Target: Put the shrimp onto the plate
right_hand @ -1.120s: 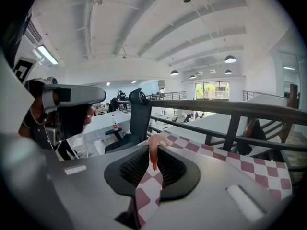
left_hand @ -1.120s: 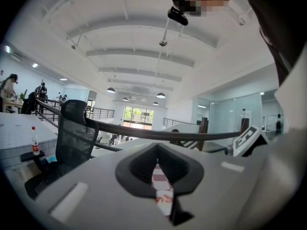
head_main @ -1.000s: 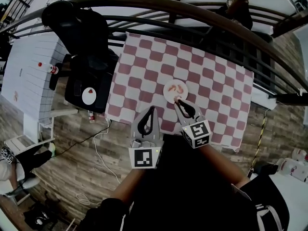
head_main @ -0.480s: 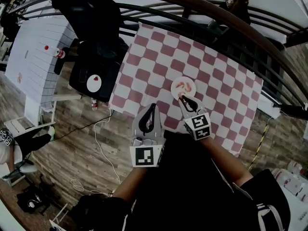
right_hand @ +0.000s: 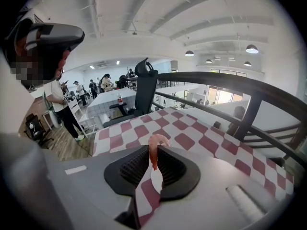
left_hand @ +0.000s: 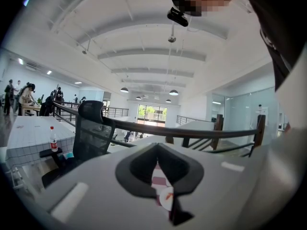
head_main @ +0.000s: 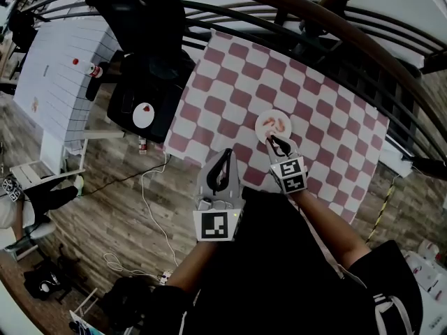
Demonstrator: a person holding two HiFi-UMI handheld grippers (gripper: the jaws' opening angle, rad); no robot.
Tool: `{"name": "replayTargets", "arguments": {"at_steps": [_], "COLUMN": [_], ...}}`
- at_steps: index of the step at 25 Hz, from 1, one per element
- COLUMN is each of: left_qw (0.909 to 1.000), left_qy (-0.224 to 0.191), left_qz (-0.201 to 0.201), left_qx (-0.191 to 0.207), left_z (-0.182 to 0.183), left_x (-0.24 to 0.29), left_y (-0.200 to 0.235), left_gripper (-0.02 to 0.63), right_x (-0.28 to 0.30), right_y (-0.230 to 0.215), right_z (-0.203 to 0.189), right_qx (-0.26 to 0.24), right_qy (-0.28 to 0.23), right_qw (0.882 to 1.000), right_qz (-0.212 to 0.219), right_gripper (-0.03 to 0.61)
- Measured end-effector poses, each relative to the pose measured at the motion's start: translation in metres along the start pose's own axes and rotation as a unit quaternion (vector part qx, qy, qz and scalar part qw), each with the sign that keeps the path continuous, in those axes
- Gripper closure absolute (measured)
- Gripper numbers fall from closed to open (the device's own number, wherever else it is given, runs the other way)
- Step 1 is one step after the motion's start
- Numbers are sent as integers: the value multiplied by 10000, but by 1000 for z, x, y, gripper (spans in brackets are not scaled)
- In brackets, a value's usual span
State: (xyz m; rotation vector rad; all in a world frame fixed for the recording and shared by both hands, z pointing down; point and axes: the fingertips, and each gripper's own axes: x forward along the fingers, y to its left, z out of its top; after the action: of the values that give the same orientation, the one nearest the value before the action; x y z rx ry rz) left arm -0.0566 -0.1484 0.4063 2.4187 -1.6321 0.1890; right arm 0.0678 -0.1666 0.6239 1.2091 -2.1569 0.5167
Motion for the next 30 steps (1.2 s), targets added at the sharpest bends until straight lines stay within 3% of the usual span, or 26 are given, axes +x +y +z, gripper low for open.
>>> {"name": "replayTargets", "arguments": {"at_steps": [30], "left_qw": [9978], "left_qy": [240], "left_qz": [618], "left_qx": [-55], "left_z": [-17], "left_x": [-26], "left_y": [21], "left_gripper": [603], "right_x": [83], "right_y": [-26], "right_z": [-94], "right_qx": [-289], "right_qy": [1219], "right_qw": [9920], "right_qz": [141], "right_gripper": [522]}}
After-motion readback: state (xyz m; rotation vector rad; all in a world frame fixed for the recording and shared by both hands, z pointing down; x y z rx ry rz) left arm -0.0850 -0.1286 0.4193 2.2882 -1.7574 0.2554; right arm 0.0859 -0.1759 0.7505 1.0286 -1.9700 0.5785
